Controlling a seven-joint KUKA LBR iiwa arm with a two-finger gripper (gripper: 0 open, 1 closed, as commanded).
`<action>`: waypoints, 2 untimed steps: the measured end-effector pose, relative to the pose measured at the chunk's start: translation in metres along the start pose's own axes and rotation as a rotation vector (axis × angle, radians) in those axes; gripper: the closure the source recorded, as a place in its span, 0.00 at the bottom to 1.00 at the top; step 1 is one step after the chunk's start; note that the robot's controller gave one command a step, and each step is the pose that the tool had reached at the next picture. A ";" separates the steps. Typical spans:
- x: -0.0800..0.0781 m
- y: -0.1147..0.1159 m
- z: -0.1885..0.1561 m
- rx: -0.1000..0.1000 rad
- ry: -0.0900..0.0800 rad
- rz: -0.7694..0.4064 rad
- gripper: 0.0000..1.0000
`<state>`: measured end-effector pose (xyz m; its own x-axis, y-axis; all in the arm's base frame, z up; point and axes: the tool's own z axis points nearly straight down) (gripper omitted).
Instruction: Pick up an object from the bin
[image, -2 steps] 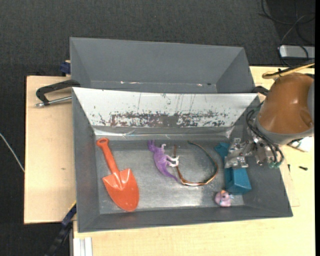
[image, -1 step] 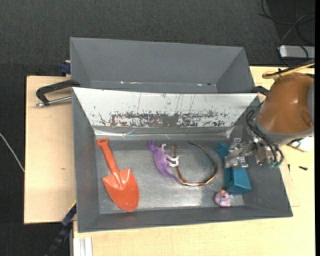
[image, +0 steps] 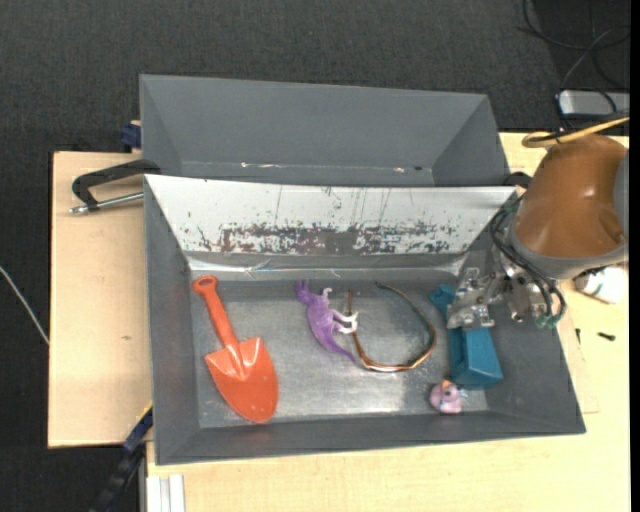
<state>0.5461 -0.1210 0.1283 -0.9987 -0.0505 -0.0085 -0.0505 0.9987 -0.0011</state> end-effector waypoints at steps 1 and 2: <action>0.001 0.018 -0.028 -0.002 0.005 -0.118 1.00; 0.006 0.031 -0.081 -0.002 0.009 0.114 1.00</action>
Offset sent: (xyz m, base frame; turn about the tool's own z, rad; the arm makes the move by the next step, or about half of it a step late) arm -0.0187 0.0502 0.1689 0.2214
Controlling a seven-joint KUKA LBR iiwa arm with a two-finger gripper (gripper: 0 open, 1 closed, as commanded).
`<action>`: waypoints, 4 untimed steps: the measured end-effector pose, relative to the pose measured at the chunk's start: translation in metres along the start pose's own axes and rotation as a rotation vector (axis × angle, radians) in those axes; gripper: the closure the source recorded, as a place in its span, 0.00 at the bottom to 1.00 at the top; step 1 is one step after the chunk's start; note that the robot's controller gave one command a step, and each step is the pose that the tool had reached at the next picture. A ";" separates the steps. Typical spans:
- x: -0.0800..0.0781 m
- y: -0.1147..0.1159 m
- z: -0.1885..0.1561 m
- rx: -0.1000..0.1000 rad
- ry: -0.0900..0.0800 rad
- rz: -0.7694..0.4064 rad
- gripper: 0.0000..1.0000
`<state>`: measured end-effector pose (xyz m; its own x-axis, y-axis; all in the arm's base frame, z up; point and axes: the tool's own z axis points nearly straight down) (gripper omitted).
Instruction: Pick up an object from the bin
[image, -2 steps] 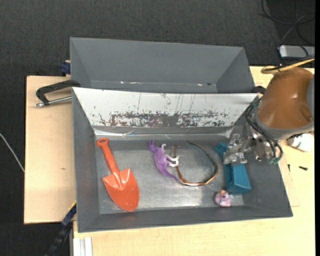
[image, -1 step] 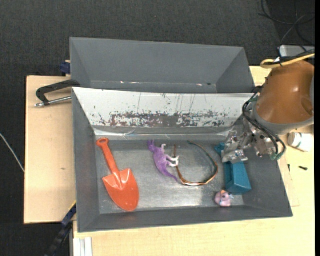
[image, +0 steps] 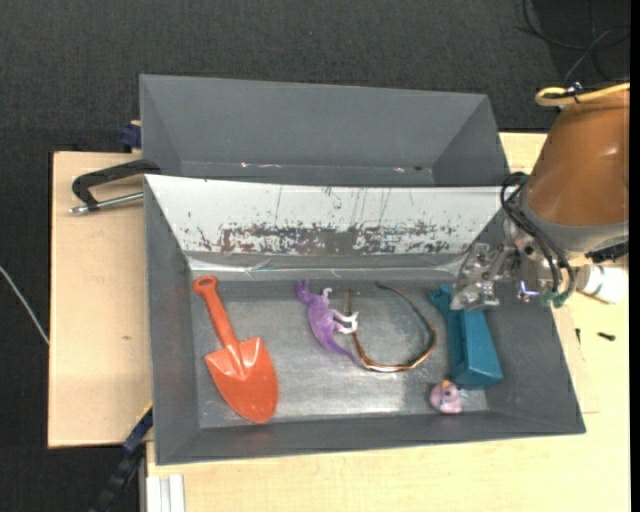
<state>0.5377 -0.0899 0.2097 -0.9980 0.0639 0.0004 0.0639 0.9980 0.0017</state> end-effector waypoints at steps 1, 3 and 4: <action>-0.005 0.002 -0.062 0.001 -0.003 -0.044 1.00; 0.023 0.027 0.135 0.001 -0.003 0.139 1.00; 0.023 0.027 0.135 0.001 -0.003 0.139 1.00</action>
Offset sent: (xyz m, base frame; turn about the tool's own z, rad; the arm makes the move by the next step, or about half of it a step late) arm -0.0235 0.0284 -0.1397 0.1416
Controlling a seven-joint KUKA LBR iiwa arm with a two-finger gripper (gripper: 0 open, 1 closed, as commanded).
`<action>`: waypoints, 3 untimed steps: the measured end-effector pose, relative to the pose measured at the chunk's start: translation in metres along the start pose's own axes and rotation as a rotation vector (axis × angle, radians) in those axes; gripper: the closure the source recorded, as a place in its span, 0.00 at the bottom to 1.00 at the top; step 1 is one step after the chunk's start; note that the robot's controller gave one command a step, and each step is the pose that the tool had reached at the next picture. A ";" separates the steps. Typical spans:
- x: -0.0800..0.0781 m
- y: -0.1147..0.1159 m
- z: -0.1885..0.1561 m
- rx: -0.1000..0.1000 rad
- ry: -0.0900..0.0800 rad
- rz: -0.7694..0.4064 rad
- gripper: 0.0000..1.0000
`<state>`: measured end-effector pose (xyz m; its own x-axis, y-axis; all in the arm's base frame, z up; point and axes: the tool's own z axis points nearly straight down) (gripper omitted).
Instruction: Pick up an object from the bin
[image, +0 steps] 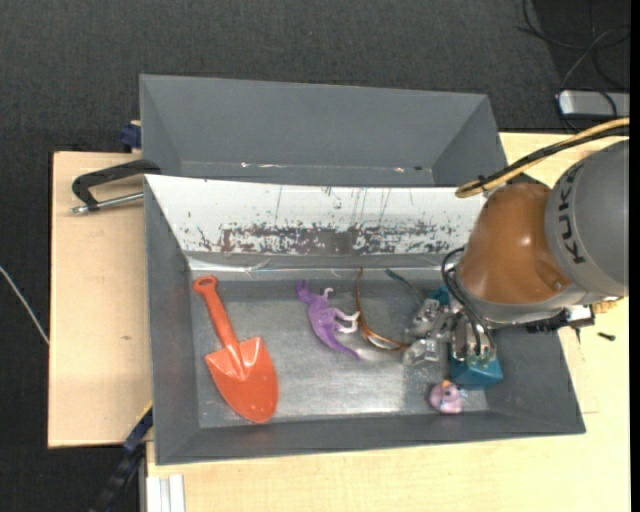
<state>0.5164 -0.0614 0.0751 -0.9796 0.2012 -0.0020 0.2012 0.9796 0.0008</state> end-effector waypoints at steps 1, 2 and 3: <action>0.000 0.000 -0.001 0.000 0.002 0.000 1.00; -0.028 0.004 0.000 0.001 0.016 -0.155 1.00; -0.028 0.004 0.000 0.001 0.015 -0.156 1.00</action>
Offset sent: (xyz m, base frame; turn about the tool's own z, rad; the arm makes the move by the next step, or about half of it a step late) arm 0.0290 -0.0019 -0.0051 -0.1513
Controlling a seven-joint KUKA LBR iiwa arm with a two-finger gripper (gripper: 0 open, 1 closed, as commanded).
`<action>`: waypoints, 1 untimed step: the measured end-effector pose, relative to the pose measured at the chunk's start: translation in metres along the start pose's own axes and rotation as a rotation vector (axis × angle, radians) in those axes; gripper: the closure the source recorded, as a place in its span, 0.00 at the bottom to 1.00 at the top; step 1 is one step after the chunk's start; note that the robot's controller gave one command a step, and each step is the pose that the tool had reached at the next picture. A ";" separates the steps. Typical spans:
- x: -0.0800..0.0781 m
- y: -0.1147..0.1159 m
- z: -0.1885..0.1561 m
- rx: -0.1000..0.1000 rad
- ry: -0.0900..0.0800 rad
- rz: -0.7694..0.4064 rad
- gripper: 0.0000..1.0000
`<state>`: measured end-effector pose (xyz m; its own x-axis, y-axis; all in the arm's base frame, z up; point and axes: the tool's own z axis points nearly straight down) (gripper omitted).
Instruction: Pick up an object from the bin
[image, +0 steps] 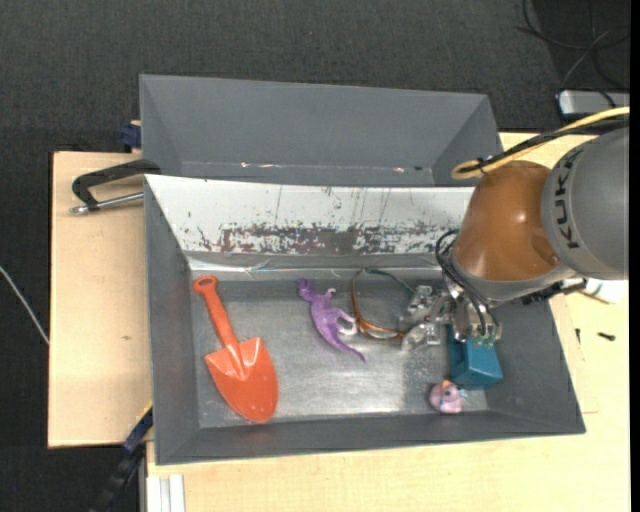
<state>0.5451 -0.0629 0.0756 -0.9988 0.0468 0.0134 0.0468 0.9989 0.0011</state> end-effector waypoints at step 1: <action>0.008 -0.006 -0.094 0.001 -0.018 -0.016 1.00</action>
Offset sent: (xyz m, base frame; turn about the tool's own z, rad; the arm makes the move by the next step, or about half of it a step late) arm 0.0000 0.0000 0.0000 0.0000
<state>0.5376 -0.0687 0.1696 -0.9995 0.0313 -0.0042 0.0313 0.9995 0.0005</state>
